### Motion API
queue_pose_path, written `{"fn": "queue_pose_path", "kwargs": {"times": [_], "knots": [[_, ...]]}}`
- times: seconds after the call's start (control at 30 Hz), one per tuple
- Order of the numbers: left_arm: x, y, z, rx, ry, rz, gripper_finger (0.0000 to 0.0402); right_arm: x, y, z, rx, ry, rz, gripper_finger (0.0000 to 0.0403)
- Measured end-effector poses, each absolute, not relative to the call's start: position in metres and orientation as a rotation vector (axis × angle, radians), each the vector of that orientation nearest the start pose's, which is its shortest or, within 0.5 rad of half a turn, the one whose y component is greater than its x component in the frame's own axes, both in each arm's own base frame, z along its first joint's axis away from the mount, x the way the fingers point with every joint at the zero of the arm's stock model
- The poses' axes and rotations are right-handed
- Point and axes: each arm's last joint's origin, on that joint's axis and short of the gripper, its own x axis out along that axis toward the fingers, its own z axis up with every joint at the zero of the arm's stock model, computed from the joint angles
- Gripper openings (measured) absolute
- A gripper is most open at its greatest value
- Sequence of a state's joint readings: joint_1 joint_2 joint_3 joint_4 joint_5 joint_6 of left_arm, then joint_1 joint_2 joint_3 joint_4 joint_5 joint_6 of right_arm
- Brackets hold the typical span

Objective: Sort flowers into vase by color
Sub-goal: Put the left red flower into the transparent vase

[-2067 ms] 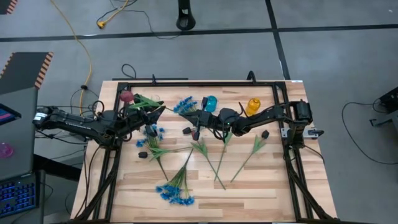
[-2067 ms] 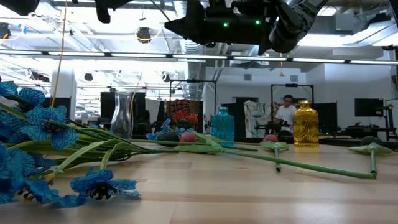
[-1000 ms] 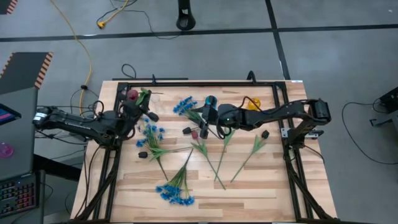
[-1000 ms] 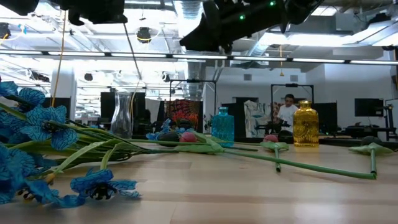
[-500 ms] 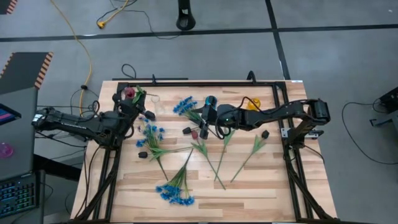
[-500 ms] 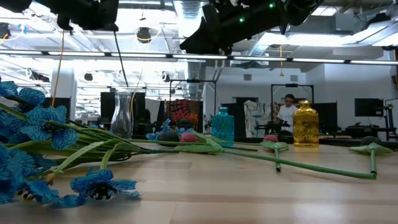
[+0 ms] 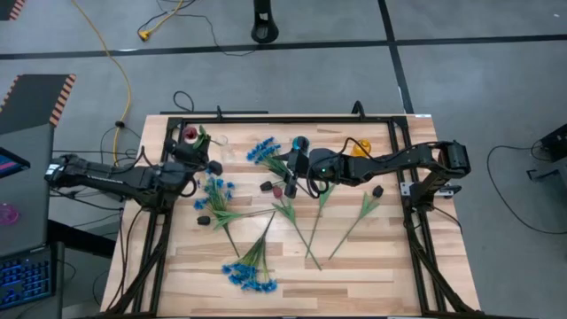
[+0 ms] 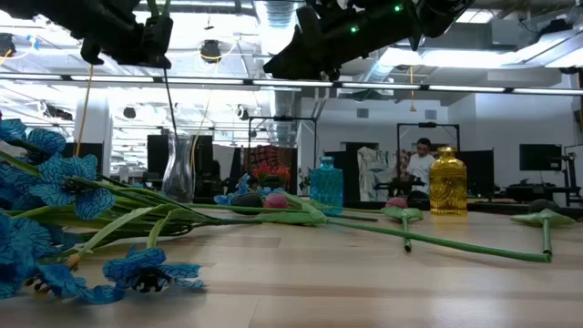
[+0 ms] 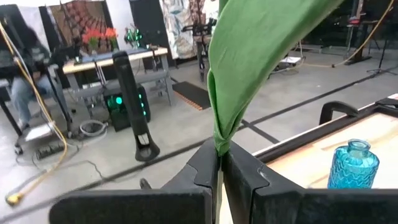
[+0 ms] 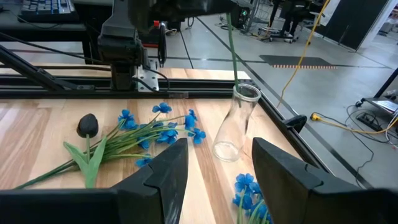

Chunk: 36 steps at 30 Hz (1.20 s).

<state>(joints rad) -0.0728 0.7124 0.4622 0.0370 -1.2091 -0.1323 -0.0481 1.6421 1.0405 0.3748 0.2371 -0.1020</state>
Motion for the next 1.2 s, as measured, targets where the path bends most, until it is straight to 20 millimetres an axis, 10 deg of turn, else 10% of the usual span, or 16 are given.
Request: {"fn": "queue_pose_path", "kwargs": {"times": [1.2], "knots": [[0.143, 0.084, 0.243, -0.169, 0.232, 1.014, 0.0052, 0.367, -0.024, 0.256, -0.125, 0.245, -0.270, 0.0205]]}}
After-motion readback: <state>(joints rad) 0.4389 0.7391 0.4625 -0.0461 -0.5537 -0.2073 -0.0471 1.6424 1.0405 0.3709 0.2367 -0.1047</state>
